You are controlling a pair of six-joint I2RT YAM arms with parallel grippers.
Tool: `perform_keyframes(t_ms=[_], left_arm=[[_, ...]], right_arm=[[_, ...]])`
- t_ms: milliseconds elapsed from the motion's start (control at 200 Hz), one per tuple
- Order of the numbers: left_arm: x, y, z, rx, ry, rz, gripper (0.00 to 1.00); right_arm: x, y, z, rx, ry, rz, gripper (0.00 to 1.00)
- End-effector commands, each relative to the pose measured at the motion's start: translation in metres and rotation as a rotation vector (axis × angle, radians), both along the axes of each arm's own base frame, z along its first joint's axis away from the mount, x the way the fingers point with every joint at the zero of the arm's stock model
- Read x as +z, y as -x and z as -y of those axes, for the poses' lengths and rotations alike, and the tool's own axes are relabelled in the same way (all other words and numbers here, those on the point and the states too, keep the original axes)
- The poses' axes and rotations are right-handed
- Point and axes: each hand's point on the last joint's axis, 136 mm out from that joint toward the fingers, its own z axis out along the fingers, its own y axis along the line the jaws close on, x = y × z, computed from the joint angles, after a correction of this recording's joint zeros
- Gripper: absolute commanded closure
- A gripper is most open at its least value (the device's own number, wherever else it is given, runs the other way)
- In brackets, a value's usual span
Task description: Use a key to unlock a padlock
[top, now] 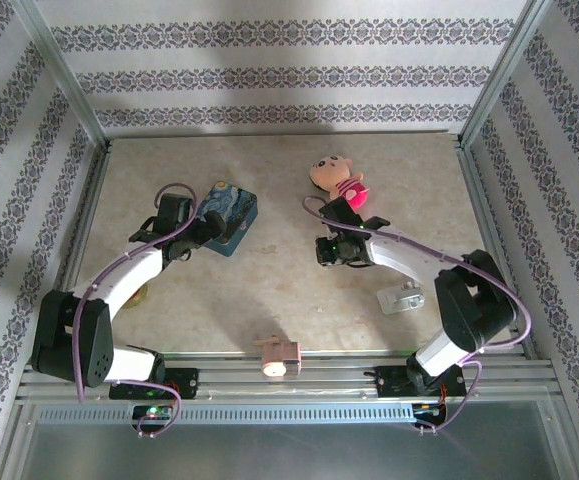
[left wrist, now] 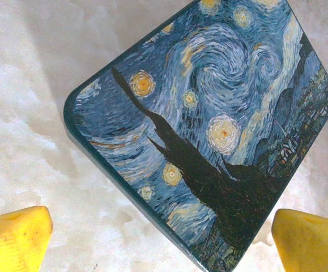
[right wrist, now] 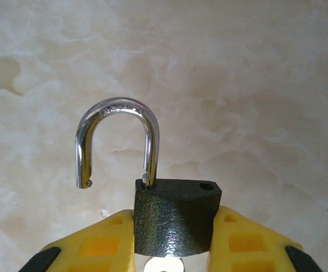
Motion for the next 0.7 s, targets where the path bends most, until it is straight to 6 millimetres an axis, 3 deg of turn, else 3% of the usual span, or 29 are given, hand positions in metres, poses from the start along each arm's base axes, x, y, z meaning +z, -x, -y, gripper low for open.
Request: perform_keyframes(t_ms=[0,155,565,695], left_arm=[[-0.002,0.009,-0.01,0.019,-0.013,-0.02,0.01],[-0.003,0.012,-0.014,0.037,-0.011,-0.022,0.01],[0.002,0.019,-0.023,0.081,-0.008,-0.003,0.01],[-0.001,0.021,-0.027,0.099,-0.01,-0.012,0.01]], right_arm=[[-0.009,-0.006,0.007,0.049,0.092,-0.035,1.0],[-0.017,-0.014,-0.002,0.086,0.104,-0.07,1.0],[-0.036,-0.022,-0.014,0.134,0.114,-0.124,0.85],[-0.042,-0.024,-0.019,0.143,0.106,-0.139,0.76]])
